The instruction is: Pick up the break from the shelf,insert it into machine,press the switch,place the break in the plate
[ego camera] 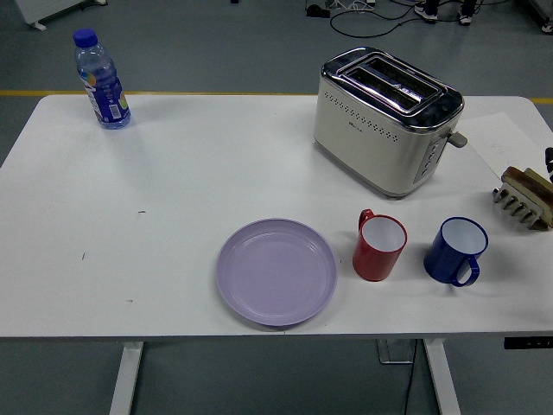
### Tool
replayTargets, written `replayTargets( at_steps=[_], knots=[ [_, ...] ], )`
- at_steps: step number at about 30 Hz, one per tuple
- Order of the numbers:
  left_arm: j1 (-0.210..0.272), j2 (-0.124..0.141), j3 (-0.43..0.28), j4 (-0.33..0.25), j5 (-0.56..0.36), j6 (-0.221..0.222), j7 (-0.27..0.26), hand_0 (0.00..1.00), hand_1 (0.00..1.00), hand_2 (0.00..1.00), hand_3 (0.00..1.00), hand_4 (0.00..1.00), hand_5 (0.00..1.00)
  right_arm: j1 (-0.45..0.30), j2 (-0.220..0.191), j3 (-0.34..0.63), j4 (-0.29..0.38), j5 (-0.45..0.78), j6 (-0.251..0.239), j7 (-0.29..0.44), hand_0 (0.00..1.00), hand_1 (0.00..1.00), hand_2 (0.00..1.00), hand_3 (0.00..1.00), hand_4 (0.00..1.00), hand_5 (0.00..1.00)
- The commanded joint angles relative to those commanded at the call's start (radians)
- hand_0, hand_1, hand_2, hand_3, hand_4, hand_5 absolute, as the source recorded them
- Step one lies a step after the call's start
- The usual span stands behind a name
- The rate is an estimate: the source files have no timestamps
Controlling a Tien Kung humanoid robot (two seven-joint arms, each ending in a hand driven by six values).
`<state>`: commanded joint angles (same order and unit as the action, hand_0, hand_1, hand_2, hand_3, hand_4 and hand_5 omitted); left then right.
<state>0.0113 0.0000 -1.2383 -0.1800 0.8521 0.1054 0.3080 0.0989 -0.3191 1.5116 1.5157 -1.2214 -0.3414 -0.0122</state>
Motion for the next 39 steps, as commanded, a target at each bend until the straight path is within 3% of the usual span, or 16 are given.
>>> replayTargets(
  at_steps=[7, 12, 19, 26, 35, 39],
  knots=[
    [-0.002, 0.000, 0.004, 0.000, -0.001, 0.000, 0.003, 0.652, 0.706, 0.776, 0.862, 0.656, 0.987, 0.052, -0.034, -0.047, -0.022, -0.253, 0.043, -0.066, 0.926, 0.830, 0.898, 0.846, 0.794, 0.059],
    [-0.003, 0.000, 0.010, 0.000, -0.003, -0.002, 0.004, 0.652, 0.706, 0.776, 0.862, 0.656, 0.987, 0.100, -0.054, -0.117, -0.056, -0.468, 0.106, -0.133, 0.926, 0.830, 0.898, 0.846, 0.794, 0.059],
    [-0.009, 0.000, 0.014, 0.000, 0.008, -0.004, 0.004, 0.652, 0.701, 0.770, 0.857, 0.656, 0.987, 0.160, -0.034, -0.165, -0.130, -0.767, 0.167, -0.208, 0.945, 0.843, 0.912, 0.857, 0.796, 0.064],
    [-0.018, 0.000, 0.019, 0.000, 0.011, -0.005, 0.003, 0.653, 0.698, 0.765, 0.853, 0.656, 0.989, 0.203, -0.031, -0.190, -0.187, -1.048, 0.172, -0.214, 0.946, 0.846, 0.915, 0.861, 0.795, 0.067],
    [-0.024, 0.000, 0.021, 0.000, 0.009, -0.004, 0.003, 0.653, 0.694, 0.763, 0.850, 0.656, 0.988, 0.229, -0.020, -0.215, -0.245, -1.048, 0.197, -0.252, 0.934, 0.838, 0.901, 0.860, 0.793, 0.068],
    [-0.029, 0.000, 0.024, 0.000, 0.004, -0.003, 0.003, 0.653, 0.693, 0.763, 0.850, 0.655, 0.989, 0.248, -0.013, -0.221, -0.276, -1.048, 0.180, -0.268, 0.923, 0.816, 0.854, 0.843, 0.790, 0.068]
  ],
)
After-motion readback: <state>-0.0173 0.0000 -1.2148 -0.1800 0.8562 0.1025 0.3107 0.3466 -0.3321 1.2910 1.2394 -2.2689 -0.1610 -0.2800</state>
